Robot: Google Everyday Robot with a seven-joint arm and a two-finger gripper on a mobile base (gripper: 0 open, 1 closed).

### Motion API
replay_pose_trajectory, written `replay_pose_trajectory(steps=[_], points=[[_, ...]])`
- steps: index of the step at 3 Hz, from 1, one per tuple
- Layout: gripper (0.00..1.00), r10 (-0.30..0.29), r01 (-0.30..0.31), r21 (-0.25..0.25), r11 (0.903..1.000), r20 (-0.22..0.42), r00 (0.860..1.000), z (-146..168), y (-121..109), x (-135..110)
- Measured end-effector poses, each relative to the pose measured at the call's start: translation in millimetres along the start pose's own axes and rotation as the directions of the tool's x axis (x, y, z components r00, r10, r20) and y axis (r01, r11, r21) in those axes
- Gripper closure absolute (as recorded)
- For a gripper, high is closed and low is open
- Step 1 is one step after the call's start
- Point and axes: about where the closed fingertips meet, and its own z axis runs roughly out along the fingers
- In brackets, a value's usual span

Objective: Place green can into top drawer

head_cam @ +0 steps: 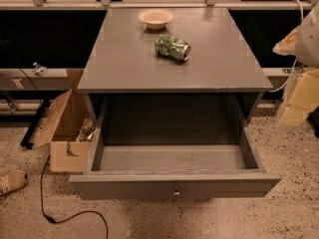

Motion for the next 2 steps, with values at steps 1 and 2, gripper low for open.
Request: replay_pose_trajectory(steps=[1,2], points=[[0.00,0.000,0.000,0.003,1.0000,0.002,1.000,-0.3,-0.7,-0.5],[0.00,0.023,-0.025,0.032,0.9992,0.058,0.998,8.9,-29.3,-14.7]])
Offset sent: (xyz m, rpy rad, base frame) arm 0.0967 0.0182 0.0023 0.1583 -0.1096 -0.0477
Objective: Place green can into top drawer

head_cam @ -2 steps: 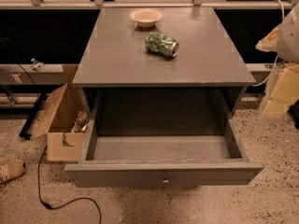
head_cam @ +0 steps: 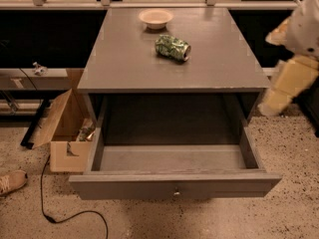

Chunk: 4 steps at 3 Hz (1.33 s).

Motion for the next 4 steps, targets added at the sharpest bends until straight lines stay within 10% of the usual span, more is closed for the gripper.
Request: replay_pose_trajectory(steps=[1,2,4], points=[[0.00,0.046,-0.050,0.042,0.9979,0.094,0.995,25.4,-47.0,-29.0],[0.00,0.166,-0.190,0.077,0.9787,0.244,0.955,60.1,-97.8,-58.1],[0.00,0.178,-0.204,0.052,0.9775,0.320,0.930,82.1,-117.6,-86.2]])
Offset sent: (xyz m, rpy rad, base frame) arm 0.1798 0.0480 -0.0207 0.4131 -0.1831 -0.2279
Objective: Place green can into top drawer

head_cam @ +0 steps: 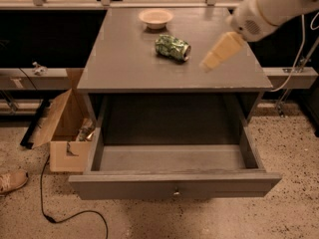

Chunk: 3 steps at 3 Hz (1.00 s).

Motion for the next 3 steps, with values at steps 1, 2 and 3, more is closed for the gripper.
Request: replay_pose_trajectory(steps=[1,2,3], points=[[0.00,0.048,-0.045,-0.029,0.9986,0.100,0.994,56.9,-24.9,-42.3],[0.00,0.086,-0.083,-0.034,0.9960,0.122,0.989,91.2,-33.1,-66.5],[0.00,0.129,-0.126,-0.034,0.9914,0.100,0.987,130.5,-36.2,-80.0]])
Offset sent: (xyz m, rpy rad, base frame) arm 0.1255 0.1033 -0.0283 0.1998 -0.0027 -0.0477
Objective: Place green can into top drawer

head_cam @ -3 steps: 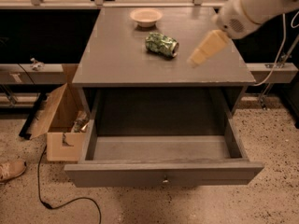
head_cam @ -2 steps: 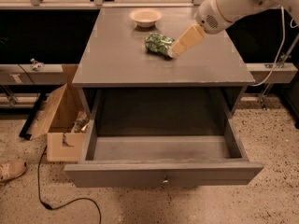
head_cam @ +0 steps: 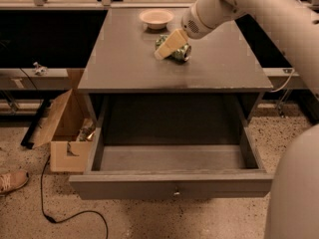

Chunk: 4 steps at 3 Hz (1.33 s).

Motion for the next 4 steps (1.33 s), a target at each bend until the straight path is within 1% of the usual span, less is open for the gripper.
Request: replay_pose_trajectory(steps=[1,2,3,4], points=[[0.00,0.042,-0.041,0.008,0.9991,-0.036,0.998,34.6,-6.0,-1.0],[0.02,0.100,-0.099,0.014,0.9950,-0.079,0.992,66.8,-19.2,10.7],[0.24,0.129,-0.128,0.013,0.9917,-0.104,0.986,81.4,-26.6,21.7],[0.55,0.122,-0.122,0.003,0.9925,-0.098,0.988,77.8,-23.3,31.5]])
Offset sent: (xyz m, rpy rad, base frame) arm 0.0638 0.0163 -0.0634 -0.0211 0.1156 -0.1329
